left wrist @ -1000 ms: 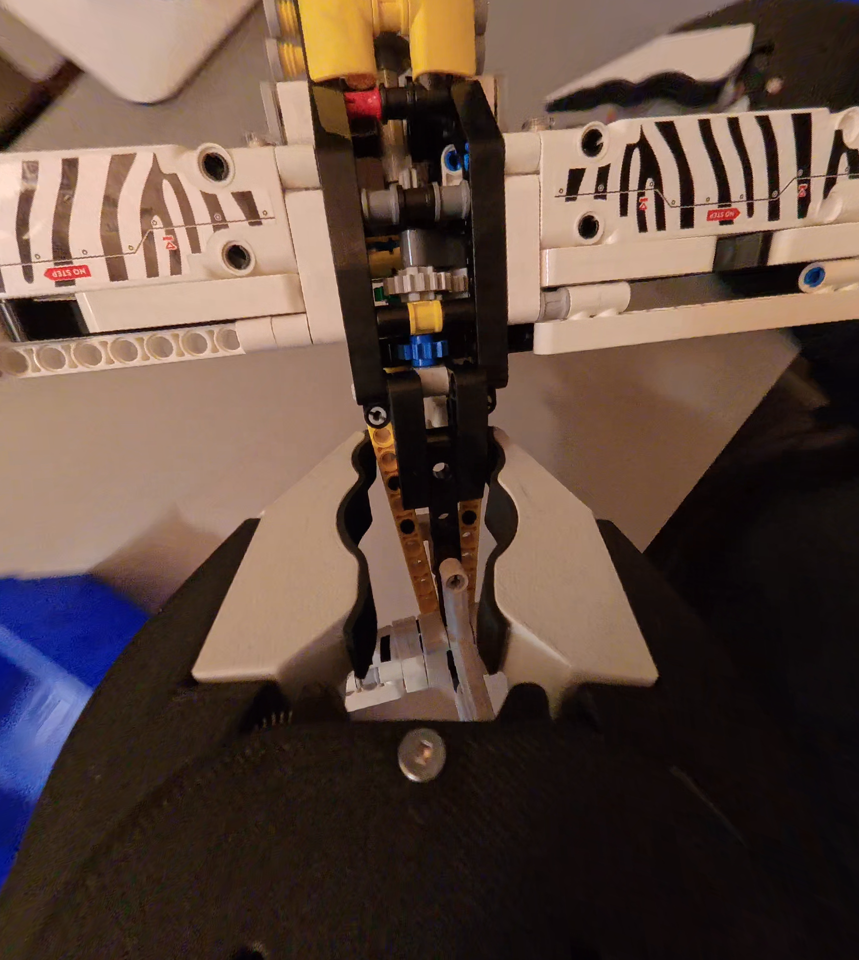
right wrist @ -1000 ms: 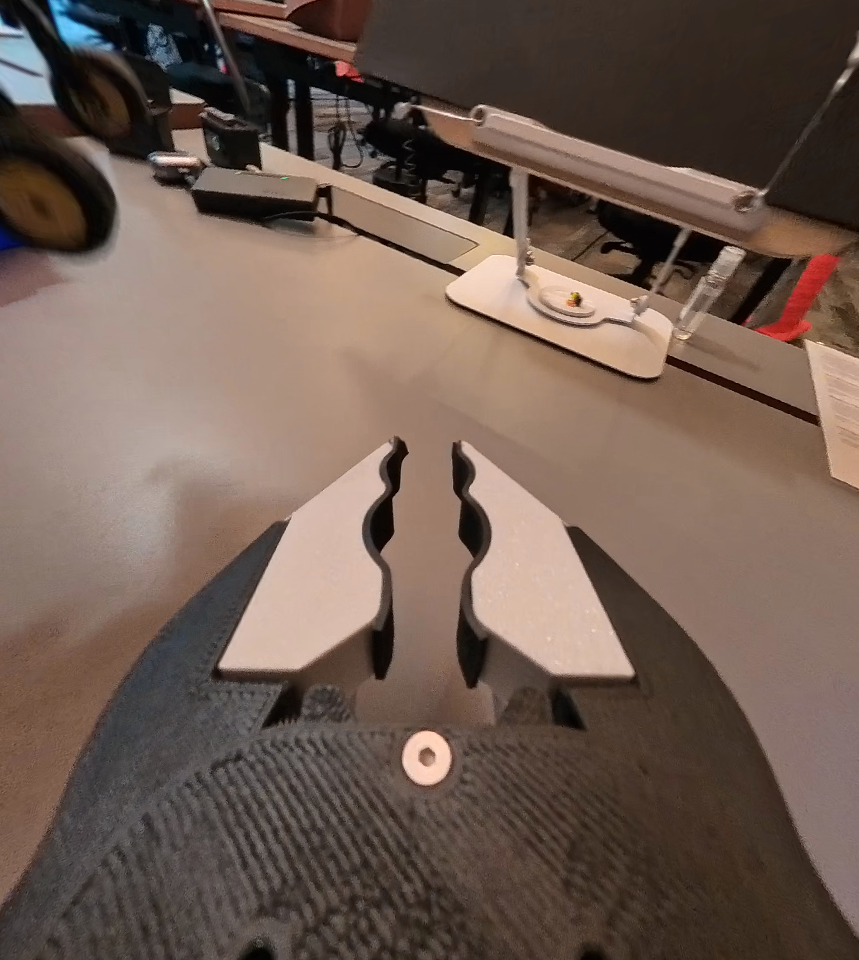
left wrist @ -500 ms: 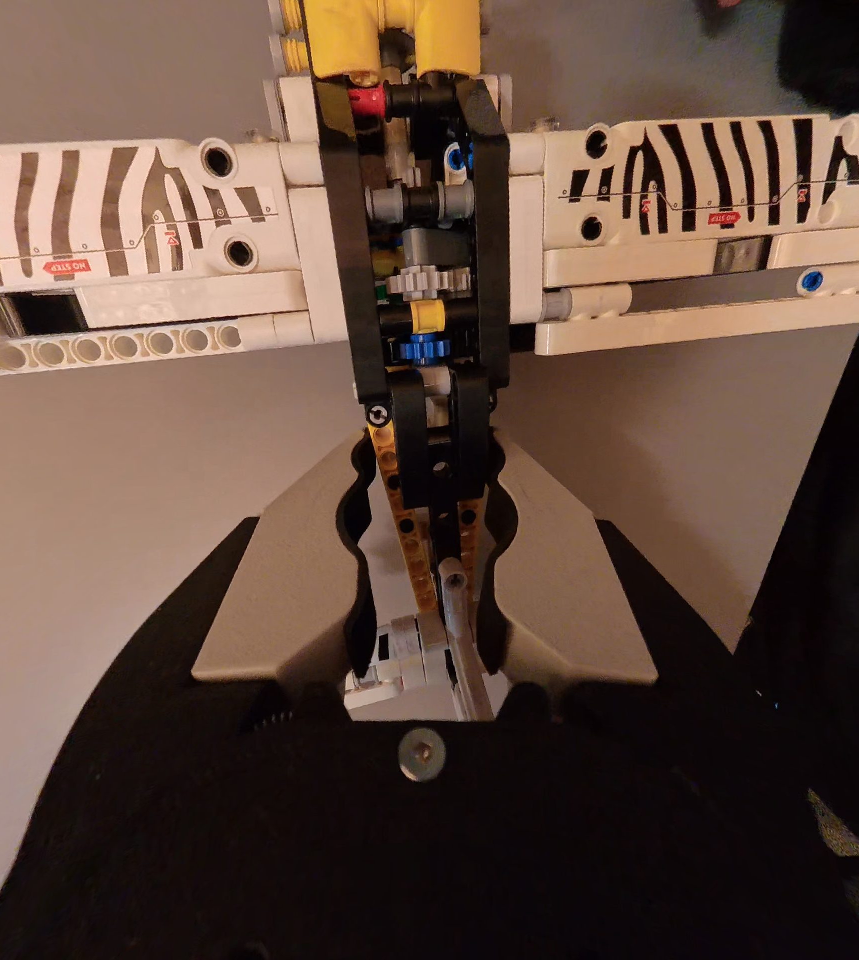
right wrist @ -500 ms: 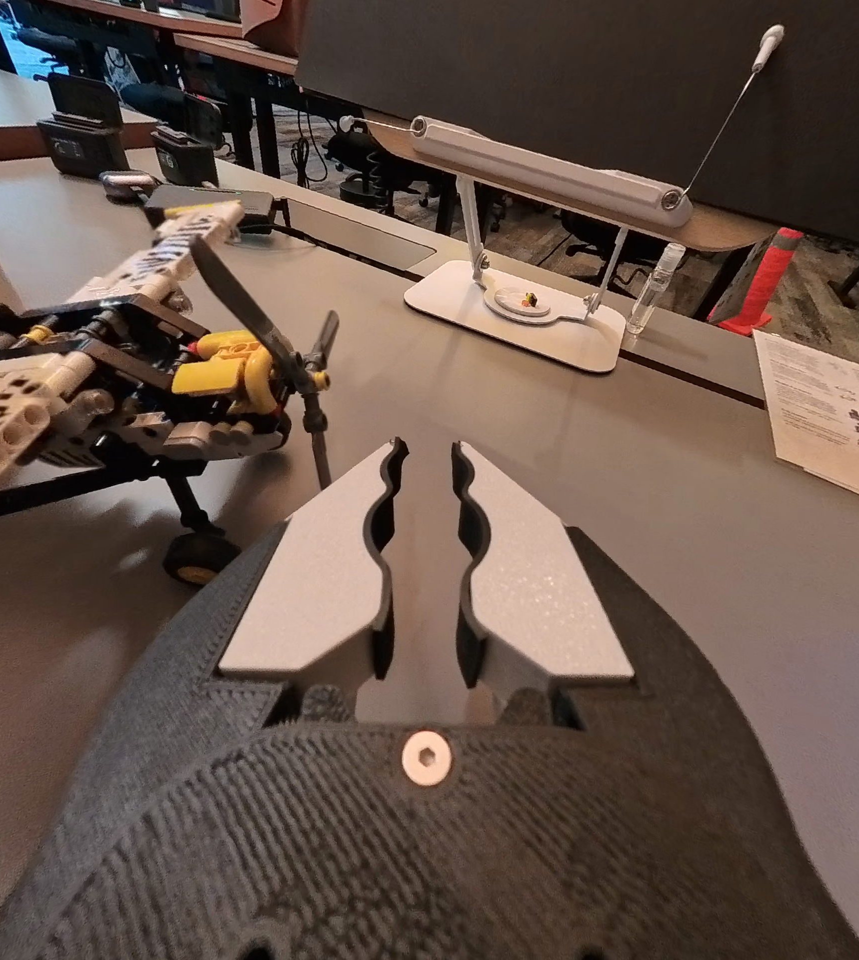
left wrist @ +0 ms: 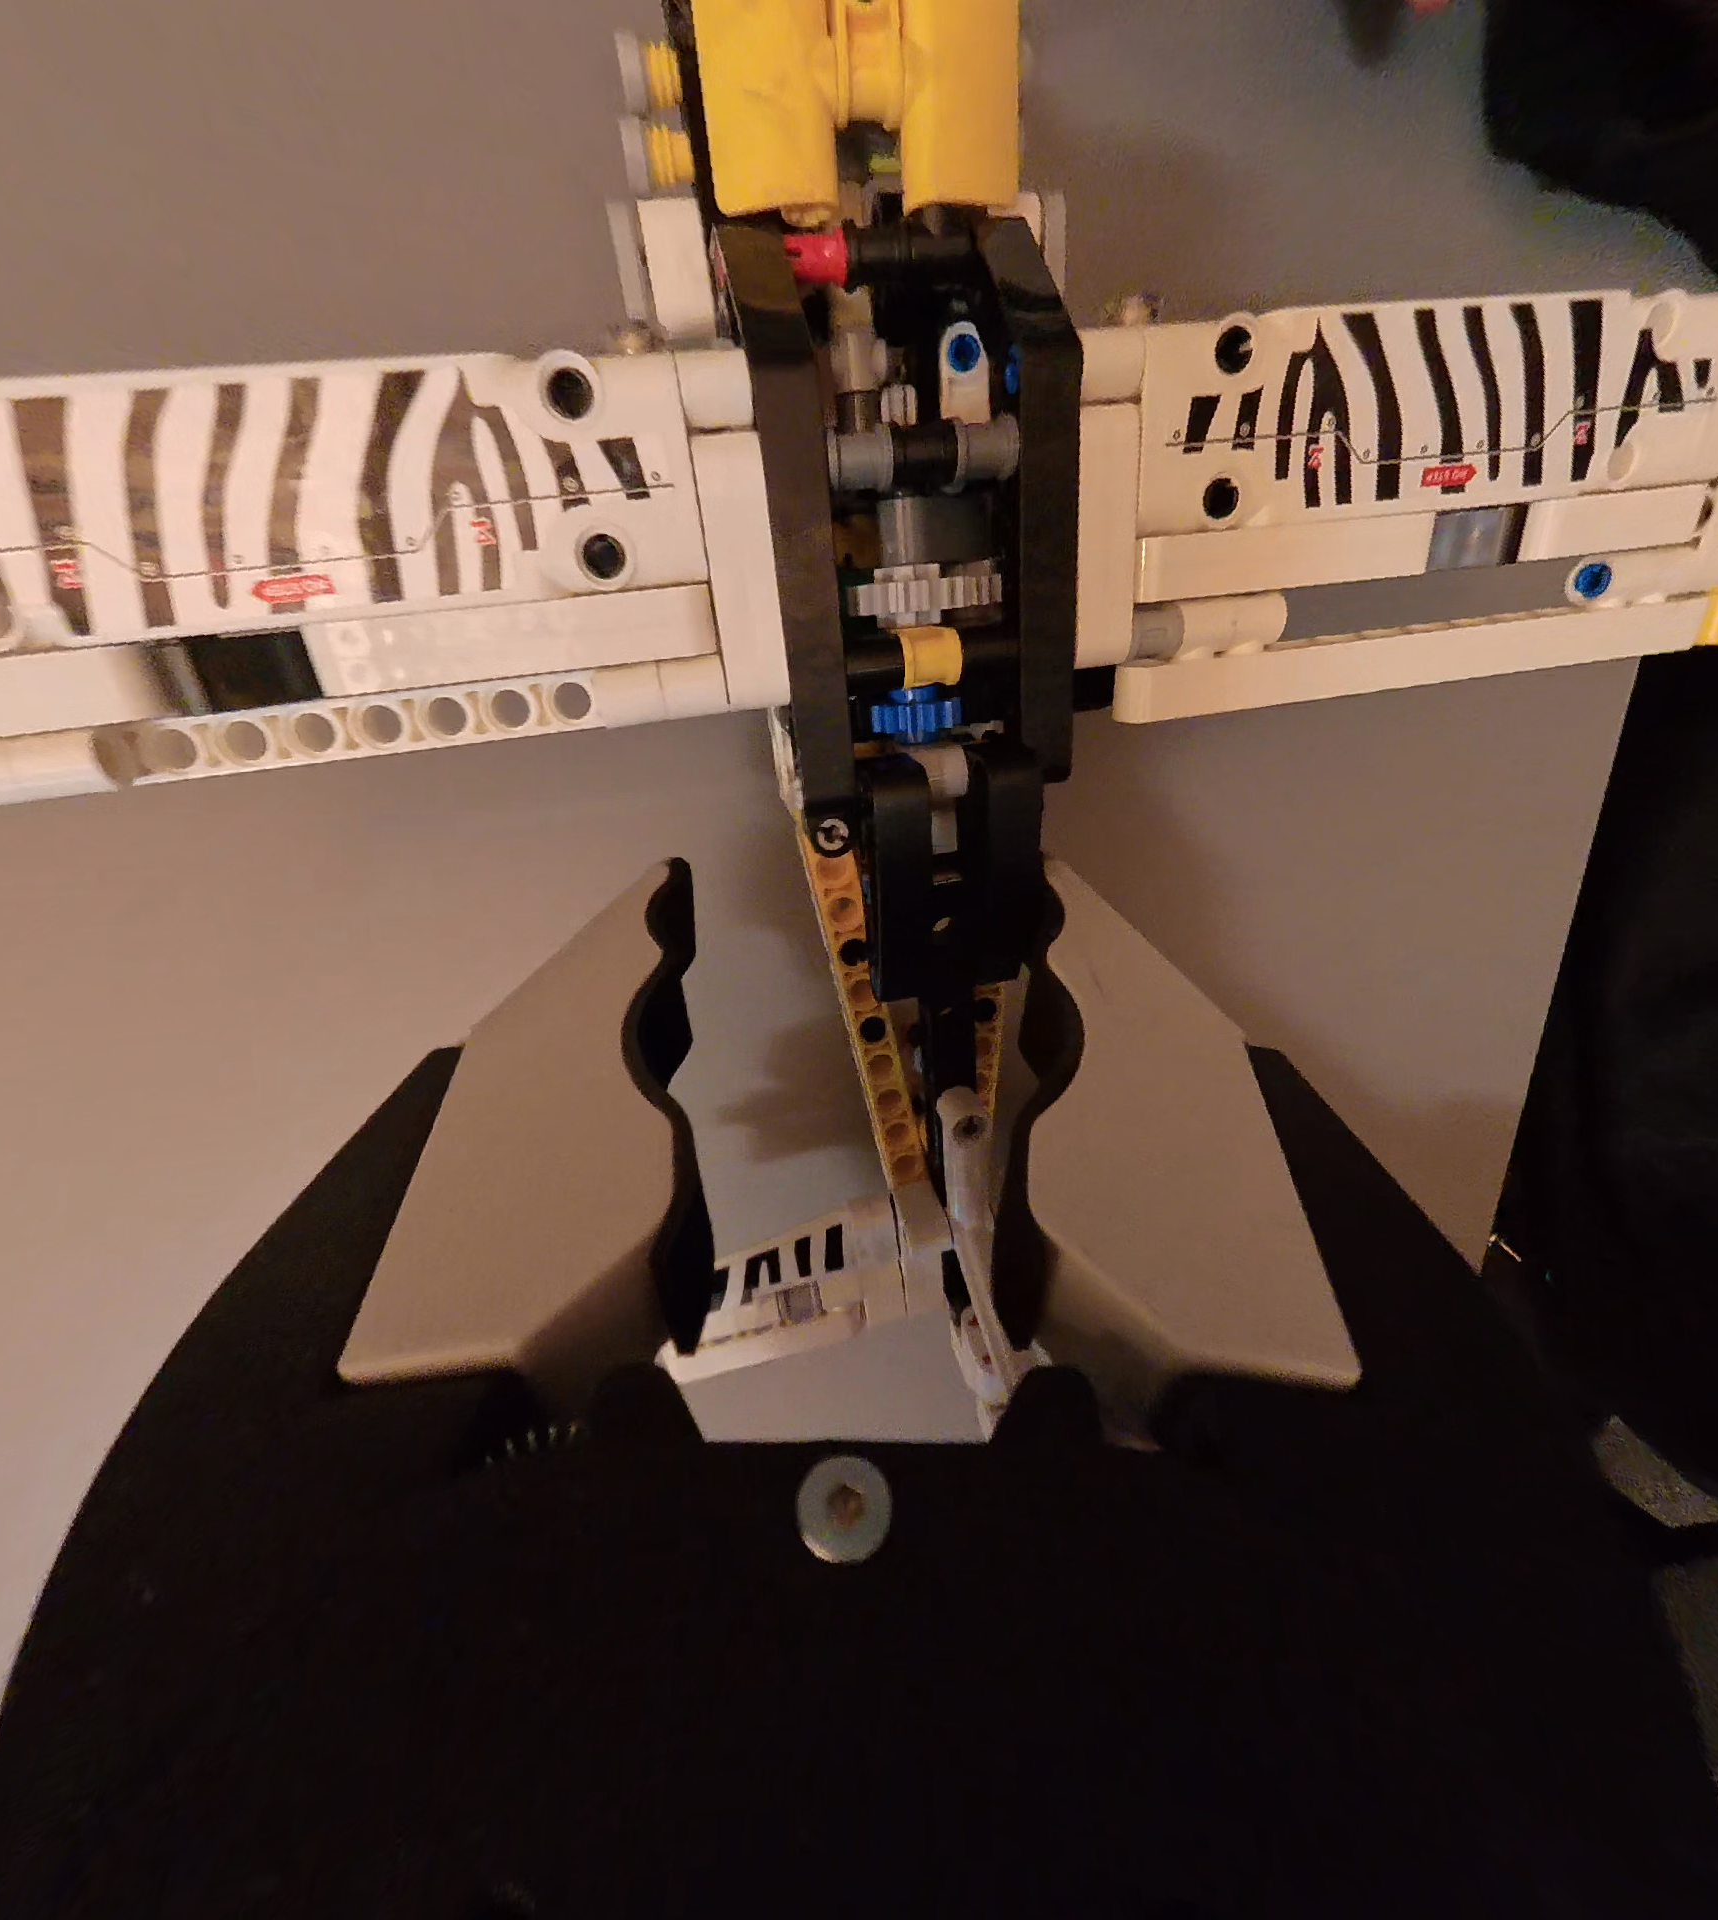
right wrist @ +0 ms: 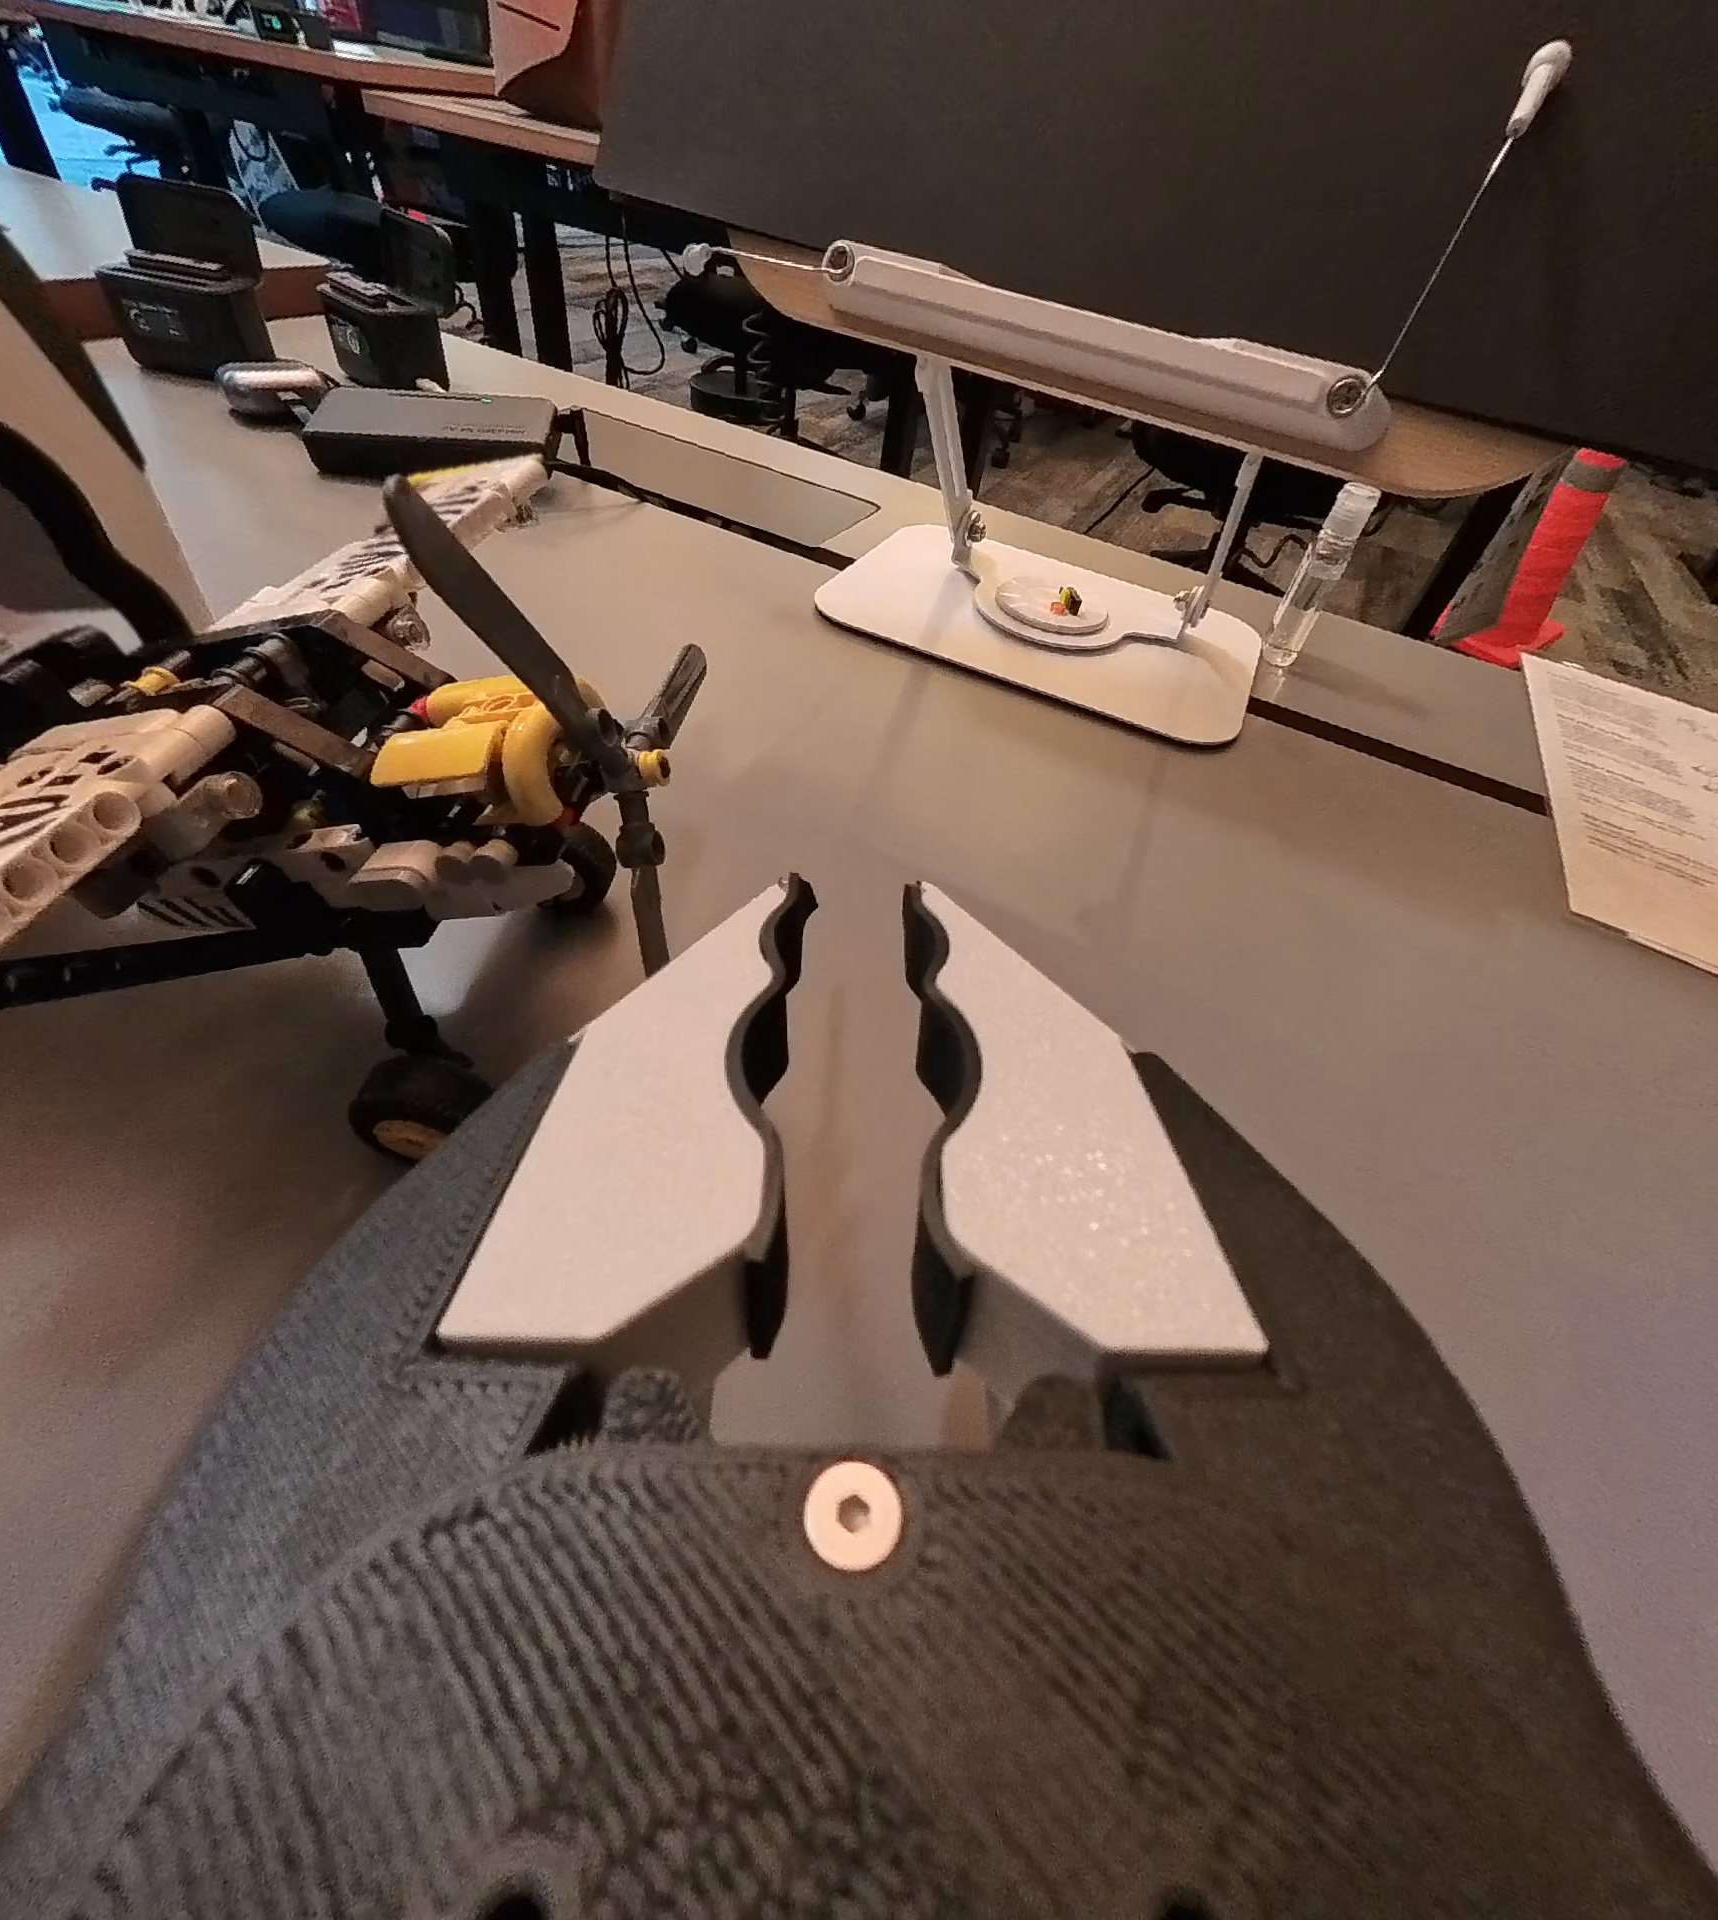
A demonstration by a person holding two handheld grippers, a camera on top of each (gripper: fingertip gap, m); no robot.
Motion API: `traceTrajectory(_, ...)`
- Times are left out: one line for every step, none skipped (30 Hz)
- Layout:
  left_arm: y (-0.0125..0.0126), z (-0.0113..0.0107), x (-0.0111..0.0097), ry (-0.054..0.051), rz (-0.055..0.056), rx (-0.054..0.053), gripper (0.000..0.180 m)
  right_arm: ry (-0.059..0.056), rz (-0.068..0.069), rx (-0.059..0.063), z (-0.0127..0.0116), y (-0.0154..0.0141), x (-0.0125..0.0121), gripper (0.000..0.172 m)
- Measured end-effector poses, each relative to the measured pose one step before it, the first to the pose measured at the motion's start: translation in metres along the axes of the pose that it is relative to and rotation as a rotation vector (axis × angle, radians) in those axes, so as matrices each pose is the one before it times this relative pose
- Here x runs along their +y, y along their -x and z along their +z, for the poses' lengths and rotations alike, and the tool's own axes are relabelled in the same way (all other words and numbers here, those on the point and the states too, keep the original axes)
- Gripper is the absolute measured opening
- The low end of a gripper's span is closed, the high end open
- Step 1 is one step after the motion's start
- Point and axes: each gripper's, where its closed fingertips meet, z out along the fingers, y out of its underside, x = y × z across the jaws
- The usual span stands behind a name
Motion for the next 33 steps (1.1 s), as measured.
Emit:
traceTrajectory(0.00097, -0.00354, -0.00068, -0.0060, 0.0015, -0.0081, 0.065, 0.0004, 0.0001, 0.0004, 0.00002, -0.00017, 0.00016, 0.017)
traceTrajectory(0.00003, -0.00424, -0.00132, -0.0149, 0.0028, -0.0074, 0.065, 0.0000, 0.0008, 0.0001, -0.00008, -0.00010, 0.00014, 0.017)
traceTrajectory(-0.00004, -0.00529, -0.00259, -0.0279, 0.0029, -0.0101, 0.063, -0.0003, 0.0010, 0.0005, -0.00020, -0.00017, 0.00013, 0.017)
traceTrajectory(-0.00181, -0.00614, -0.00325, -0.0355, 0.0014, -0.0029, 0.061, -0.0005, 0.0009, 0.0003, -0.00018, -0.00014, 0.00010, 0.017)
traceTrajectory(-0.00269, -0.00673, -0.00432, -0.0438, -0.0049, -0.0014, 0.061, -0.0002, 0.0007, -0.0003, -0.00010, 0.00008, 0.00011, 0.017)
traceTrajectory(-0.00469, -0.00681, -0.00627, -0.0566, -0.0114, 0.0044, 0.061, 0.0001, 0.0000, -0.0007, -0.00008, 0.00015, 0.00002, 0.017)
traceTrajectory(-0.00518, -0.00615, -0.00898, -0.0739, -0.0292, 0.0003, 0.060, -0.0008, -0.0009, -0.0005, 0.00003, 0.00030, -0.00003, 0.017)
traceTrajectory(-0.00676, -0.00490, -0.01138, -0.0879, -0.0472, 0.0021, 0.060, -0.0016, -0.0021, -0.0004, -0.00018, 0.00036, -0.00021, 0.017)
traceTrajectory(-0.01028, -0.00375, -0.01245, -0.0959, -0.0447, 0.0133, 0.060, -0.0026, -0.0031, -0.0011, -0.00008, 0.00061, -0.00040, 0.017)
traceTrajectory(-0.01106, -0.00271, -0.01155, -0.0949, -0.0282, 0.0068, 0.060, -0.0035, -0.0036, -0.0017, -0.00013, 0.00085, -0.00052, 0.017)
traceTrajectory(-0.00834, -0.00228, -0.00987, -0.0862, -0.0124, -0.0179, 0.060, -0.0042, -0.0044, -0.0018, -0.00018, 0.00101, -0.00062, 0.017)
traceTrajectory(-0.00683, -0.00234, -0.00817, -0.0769, 0.0038, -0.0324, 0.060, -0.0044, -0.0058, -0.0014, -0.00027, 0.00106, -0.00066, 0.017)
traceTrajectory(-0.00786, -0.00246, -0.00796, -0.0777, 0.0203, -0.0272, 0.059, -0.0038, -0.0070, -0.0003, -0.00017, 0.00115, -0.00047, 0.017)
traceTrajectory(-0.00759, -0.00219, -0.00666, -0.0744, 0.0238, -0.0291, 0.058, -0.0027, -0.0076, 0.0002, -0.00006, 0.00114, -0.00038, 0.017)
traceTrajectory(-0.00557, -0.00101, -0.00425, -0.0657, 0.0198, -0.0453, 0.055, -0.0034, -0.0084, -0.0027, -0.00007, 0.00171, -0.00031, 0.017)
traceTrajectory(-0.00795, 0.00030, -0.00075, -0.0618, 0.0275, -0.0417, 0.048, -0.0060, -0.0080, -0.0069, -0.00029, 0.00232, -0.00080, 0.016)
traceTrajectory(-0.01253, 0.00129, 0.00344, -0.0538, 0.0353, -0.0273, 0.038, -0.0080, -0.0043, -0.0044, -0.00044, 0.00183, -0.00107, 0.015)
traceTrajectory(-0.01419, 0.00123, 0.00750, -0.0285, 0.0484, -0.0229, 0.034, -0.0091, 0.0000, -0.0006, -0.00085, 0.00079, -0.00130, 0.014)
traceTrajectory(-0.01385, 0.00049, 0.00963, -0.0054, 0.0596, -0.0234, 0.031, -0.0110, 0.0038, -0.0038, -0.00100, 0.00095, -0.00153, 0.013)
traceTrajectory(-0.01383, -0.00061, 0.00798, -0.0065, 0.0566, -0.0170, 0.029, -0.0134, 0.0093, -0.0047, -0.00152, 0.00073, -0.00173, 0.013)
traceTrajectory(-0.01296, -0.00228, 0.00471, -0.0206, 0.0482, -0.0111, 0.025, -0.0143, 0.0141, -0.0036, -0.00160, 0.00026, -0.00187, 0.012)
traceTrajectory(-0.01012, -0.00314, 0.00232, -0.0331, 0.0273, -0.0171, 0.020, -0.0149, 0.0151, -0.0081, -0.00165, 0.00083, -0.00179, 0.011)
traceTrajectory(-0.00911, -0.00406, 0.00068, -0.0353, 0.0214, -0.0054, 0.013, -0.0182, 0.0123, -0.0159, -0.00179, 0.00199, -0.00239, 0.008)
traceTrajectory(-0.00773, -0.00366, 0.00097, -0.0248, 0.0194, 0.0029, 0.000, -0.0240, 0.0113, -0.0196, -0.00206, 0.00268, -0.00353, 0.004)
traceTrajectory(-0.00370, -0.00176, 0.00323, -0.0024, 0.0039, -0.0081, 0.000, -0.0292, 0.0098, -0.0267, -0.00219, 0.00389, -0.00434, 0.002)
traceTrajectory(-0.00230, -0.00063, 0.00606, 0.0217, -0.0160, -0.0021, 0.000, -0.0312, 0.0103, -0.0313, -0.00215, 0.00461, -0.00474, 0.000)
traceTrajectory(-0.00328, -0.00082, 0.00480, 0.0122, -0.0251, 0.0148, 0.000, -0.0276, 0.0115, -0.0273, -0.00158, 0.00394, -0.00418, 0.000)
traceTrajectory(-0.00096, -0.00129, 0.00241, -0.0053, -0.0291, 0.0075, 0.000, -0.0199, 0.0122, -0.0158, -0.00086, 0.00213, -0.00309, 0.000)
traceTrajectory(0.00243, -0.00152, 0.00211, -0.0055, -0.0343, -0.0064, 0.000, -0.0099, 0.0111, -0.0057, -0.00019, 0.00045, -0.00153, 0.000)
traceTrajectory(0.00357, -0.00159, 0.00152, -0.0050, -0.0385, -0.0065, 0.000, 0.0006, 0.0085, -0.0005, 0.00041, -0.00081, 0.00045, 0.000)
traceTrajectory(0.00491, -0.00163, 0.00116, -0.0049, -0.0465, -0.0082, 0.000, 0.0087, 0.0061, 0.0020, 0.00076, -0.00114, 0.00177, 0.000)
traceTrajectory(0.00505, -0.00126, 0.00128, -0.0008, -0.0526, -0.0040, 0.000, 0.0108, 0.0045, 0.0031, 0.00077, -0.00126, 0.00192, 0.001)
traceTrajectory(0.00449, -0.00085, 0.00113, 0.0002, -0.0559, 0.0036, 0.000, 0.0062, 0.0022, 0.0008, 0.00041, -0.00053, 0.00116, 0.001)
